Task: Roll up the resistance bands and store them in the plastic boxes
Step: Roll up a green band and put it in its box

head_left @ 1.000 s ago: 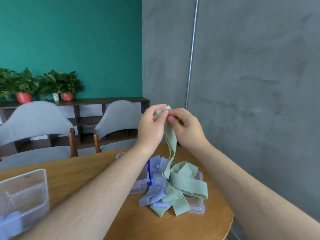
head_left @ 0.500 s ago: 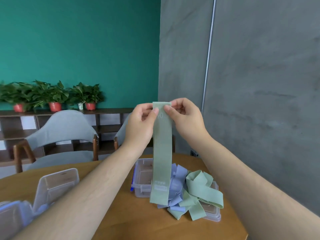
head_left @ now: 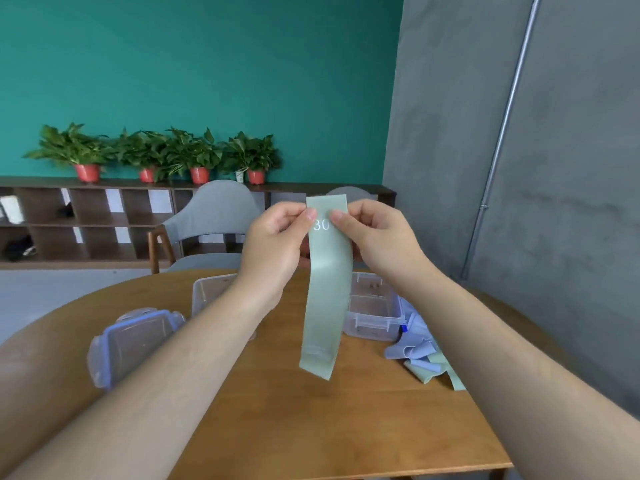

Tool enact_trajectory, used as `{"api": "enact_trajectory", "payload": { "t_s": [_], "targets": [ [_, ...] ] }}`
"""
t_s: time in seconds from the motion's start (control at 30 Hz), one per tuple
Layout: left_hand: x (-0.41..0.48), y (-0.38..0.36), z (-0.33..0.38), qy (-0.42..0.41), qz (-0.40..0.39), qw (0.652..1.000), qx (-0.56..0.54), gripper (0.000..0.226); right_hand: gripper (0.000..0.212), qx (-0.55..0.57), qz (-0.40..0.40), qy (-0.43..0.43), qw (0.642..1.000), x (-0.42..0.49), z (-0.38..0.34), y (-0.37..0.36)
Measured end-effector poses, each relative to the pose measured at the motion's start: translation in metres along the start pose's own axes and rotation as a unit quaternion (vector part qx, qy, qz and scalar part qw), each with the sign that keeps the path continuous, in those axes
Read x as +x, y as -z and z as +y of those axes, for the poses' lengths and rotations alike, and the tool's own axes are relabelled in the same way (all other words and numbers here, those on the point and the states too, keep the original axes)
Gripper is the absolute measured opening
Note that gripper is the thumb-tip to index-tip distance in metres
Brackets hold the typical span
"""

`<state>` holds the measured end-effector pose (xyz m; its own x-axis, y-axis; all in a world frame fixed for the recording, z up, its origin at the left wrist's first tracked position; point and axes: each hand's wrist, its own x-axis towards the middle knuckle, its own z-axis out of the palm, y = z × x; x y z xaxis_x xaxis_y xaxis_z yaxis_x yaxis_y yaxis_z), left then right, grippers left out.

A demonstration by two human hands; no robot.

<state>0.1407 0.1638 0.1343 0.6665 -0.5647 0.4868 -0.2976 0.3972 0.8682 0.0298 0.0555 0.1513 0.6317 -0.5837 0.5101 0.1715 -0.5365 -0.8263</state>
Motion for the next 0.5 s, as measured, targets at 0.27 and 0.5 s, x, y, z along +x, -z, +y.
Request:
{"api": "enact_trajectory", "payload": {
  "t_s": [0.27,0.5],
  "targets": [
    [-0.018,0.025,-0.068,0.111,0.023,0.993,0.037,0.012,0.031,-0.058,-0.048,-0.122,0.990,-0.016,0.059,-0.034],
    [-0.022,0.031,-0.181,0.213,0.021,0.962,0.170,0.010,0.033,-0.114,-0.077,-0.220,0.966,-0.024,0.173,-0.071]
  ]
}}
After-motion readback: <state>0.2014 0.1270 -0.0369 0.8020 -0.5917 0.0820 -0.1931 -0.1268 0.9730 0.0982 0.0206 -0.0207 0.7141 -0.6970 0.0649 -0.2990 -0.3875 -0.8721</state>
